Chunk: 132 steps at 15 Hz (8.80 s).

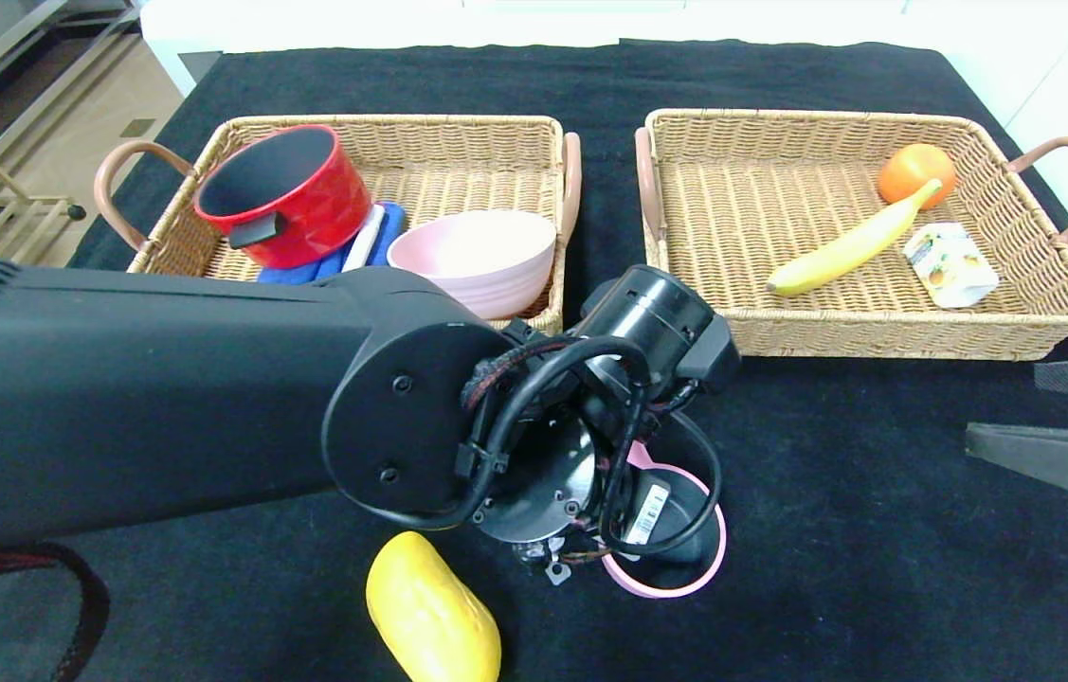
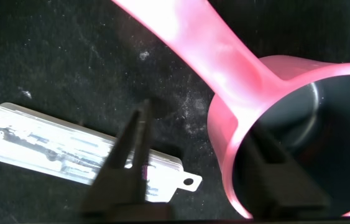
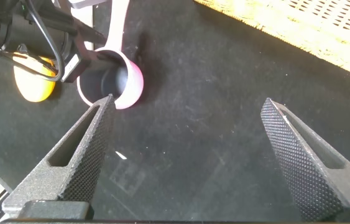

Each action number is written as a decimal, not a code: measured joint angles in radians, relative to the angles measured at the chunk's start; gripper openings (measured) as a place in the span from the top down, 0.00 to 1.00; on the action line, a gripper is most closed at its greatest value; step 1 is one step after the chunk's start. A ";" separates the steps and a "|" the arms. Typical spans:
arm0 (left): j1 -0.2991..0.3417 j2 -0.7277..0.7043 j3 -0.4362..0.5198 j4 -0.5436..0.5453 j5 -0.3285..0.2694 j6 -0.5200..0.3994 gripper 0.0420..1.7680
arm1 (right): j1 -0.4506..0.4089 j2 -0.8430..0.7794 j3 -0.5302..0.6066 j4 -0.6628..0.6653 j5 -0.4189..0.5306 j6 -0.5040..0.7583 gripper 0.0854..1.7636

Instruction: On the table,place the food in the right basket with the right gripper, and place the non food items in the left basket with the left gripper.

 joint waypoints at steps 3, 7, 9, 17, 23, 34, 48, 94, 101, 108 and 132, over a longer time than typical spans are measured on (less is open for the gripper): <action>-0.001 0.000 -0.001 -0.001 -0.001 -0.001 0.92 | 0.000 0.000 -0.001 0.000 -0.001 0.001 0.03; -0.002 0.000 0.000 0.000 -0.001 -0.003 0.92 | 0.000 0.000 0.000 0.000 0.000 0.000 0.03; -0.002 -0.001 0.000 0.001 -0.002 -0.003 0.92 | 0.000 0.000 0.000 0.000 0.000 0.000 0.03; -0.018 -0.029 -0.003 -0.009 -0.061 -0.052 0.92 | 0.000 -0.004 0.000 -0.001 0.000 0.000 0.03; -0.016 -0.094 -0.002 -0.010 -0.166 -0.094 0.92 | 0.000 -0.019 0.004 -0.009 0.000 0.000 0.03; 0.047 -0.268 -0.019 -0.010 -0.165 -0.061 0.92 | -0.001 -0.010 0.010 -0.020 0.000 -0.001 0.03; 0.455 -0.301 -0.218 -0.057 -0.259 0.096 0.92 | -0.011 -0.007 0.008 -0.021 -0.001 -0.001 0.03; 0.549 -0.308 -0.198 -0.038 -0.332 0.066 0.06 | -0.014 -0.001 0.009 -0.021 -0.001 -0.001 0.03; 0.412 -0.371 -0.192 0.239 -0.181 -0.136 0.04 | -0.013 0.003 0.009 -0.021 -0.002 -0.001 0.03; 0.325 -0.392 -0.117 0.397 -0.181 -0.342 0.04 | -0.012 0.011 0.012 -0.021 -0.002 -0.001 0.03; 0.150 -0.357 0.281 0.322 -0.224 -0.781 0.03 | -0.008 0.027 0.017 -0.021 -0.003 -0.001 0.03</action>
